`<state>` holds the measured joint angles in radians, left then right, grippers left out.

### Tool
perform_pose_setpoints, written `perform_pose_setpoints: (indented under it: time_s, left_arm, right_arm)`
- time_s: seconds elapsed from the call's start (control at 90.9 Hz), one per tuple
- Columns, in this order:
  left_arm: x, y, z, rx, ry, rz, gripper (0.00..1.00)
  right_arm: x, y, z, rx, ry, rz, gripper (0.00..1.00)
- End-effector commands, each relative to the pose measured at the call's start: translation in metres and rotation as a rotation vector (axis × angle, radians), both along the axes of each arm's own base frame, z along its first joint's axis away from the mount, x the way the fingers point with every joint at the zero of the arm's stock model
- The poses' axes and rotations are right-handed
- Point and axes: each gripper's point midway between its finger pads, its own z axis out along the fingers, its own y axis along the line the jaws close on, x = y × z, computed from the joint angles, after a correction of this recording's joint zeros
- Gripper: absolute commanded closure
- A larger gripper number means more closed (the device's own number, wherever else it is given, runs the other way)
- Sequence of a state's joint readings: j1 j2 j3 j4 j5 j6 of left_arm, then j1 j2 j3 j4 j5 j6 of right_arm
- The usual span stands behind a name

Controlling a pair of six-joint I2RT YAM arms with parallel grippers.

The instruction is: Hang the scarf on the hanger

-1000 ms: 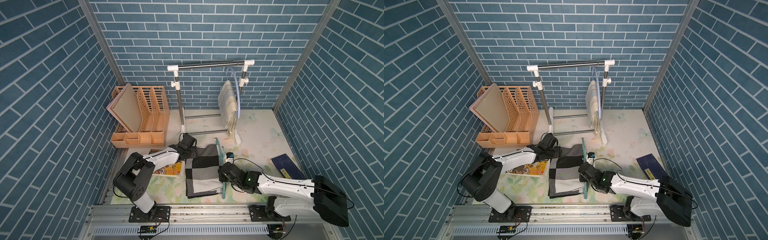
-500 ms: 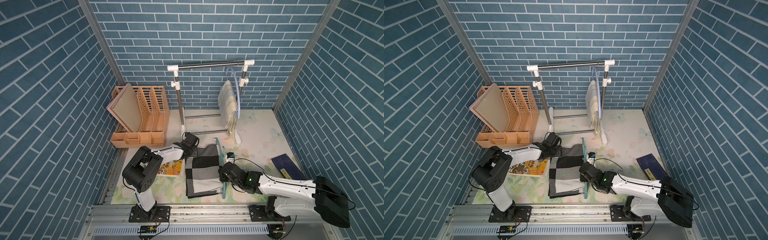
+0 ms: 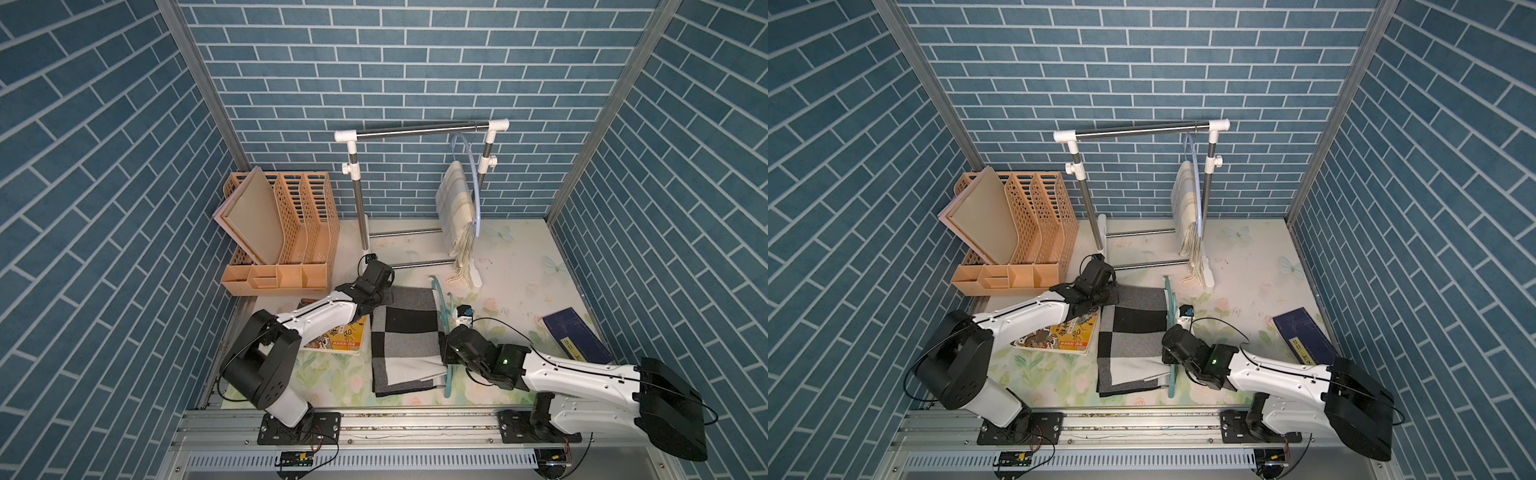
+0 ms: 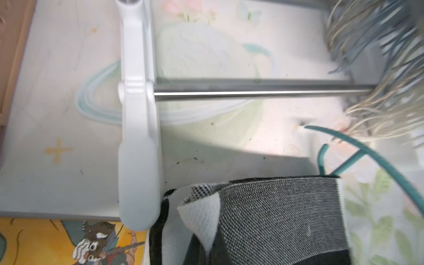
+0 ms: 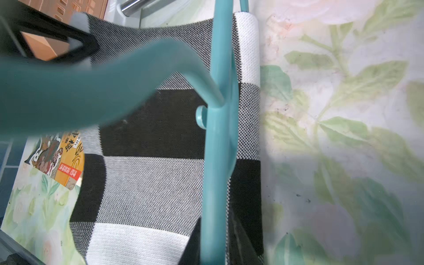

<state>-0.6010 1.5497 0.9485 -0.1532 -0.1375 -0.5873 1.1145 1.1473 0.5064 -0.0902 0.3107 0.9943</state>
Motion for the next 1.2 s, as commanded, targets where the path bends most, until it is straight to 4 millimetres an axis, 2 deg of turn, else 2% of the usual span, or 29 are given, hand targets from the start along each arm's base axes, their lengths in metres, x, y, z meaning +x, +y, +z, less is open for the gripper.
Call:
perform_pose_setpoints:
  time_s: [0.0, 0.209, 0.352, 0.407, 0.473, 0.561, 0.66, 0.825, 0.924, 1.001, 1.067, 1.188]
  left_arm:
    - [0.0, 0.01, -0.002, 0.041, -0.017, 0.025, 1.0]
    - [-0.005, 0.016, -0.048, 0.109, 0.093, 0.054, 1.0]
    - [-0.007, 0.024, -0.068, 0.154, 0.13, 0.082, 1.0]
    - [-0.008, 0.023, -0.07, 0.153, 0.139, 0.074, 0.87]
    - [-0.009, 0.02, -0.064, 0.135, 0.13, 0.066, 0.63]
    - [-0.01, 0.018, -0.05, 0.11, 0.106, 0.048, 0.45]
    - [-0.01, 0.012, -0.025, 0.066, 0.073, 0.019, 0.35]
    - [-0.021, -0.004, 0.009, 0.003, 0.045, -0.055, 0.3]
    - [-0.038, -0.024, 0.026, -0.057, 0.034, -0.13, 0.3]
    - [-0.063, -0.048, 0.028, -0.11, 0.046, -0.211, 0.3]
    - [-0.091, -0.07, 0.02, -0.137, 0.074, -0.283, 0.31]
    - [-0.145, -0.103, -0.01, -0.164, 0.151, -0.399, 0.34]
  right_arm:
    - [0.003, -0.013, -0.006, -0.05, -0.018, -0.02, 0.8]
    - [0.001, -0.019, -0.014, -0.072, 0.004, -0.036, 0.8]
    - [-0.002, -0.024, -0.016, -0.076, 0.014, -0.045, 0.77]
    - [-0.002, -0.024, -0.014, -0.073, 0.013, -0.045, 0.75]
    - [-0.003, -0.027, -0.011, -0.075, 0.011, -0.049, 0.71]
    - [-0.004, -0.031, -0.008, -0.079, 0.007, -0.048, 0.68]
    - [-0.006, -0.036, -0.006, -0.091, 0.007, -0.045, 0.67]
    - [-0.011, -0.045, -0.007, -0.116, 0.017, -0.042, 0.66]
    - [-0.015, -0.05, -0.009, -0.107, 0.027, -0.038, 0.66]
    - [-0.02, -0.055, -0.013, -0.102, 0.039, -0.039, 0.67]
    - [-0.023, -0.06, -0.017, -0.096, 0.052, -0.047, 0.68]
    - [-0.029, -0.066, -0.024, -0.074, 0.072, -0.057, 0.7]
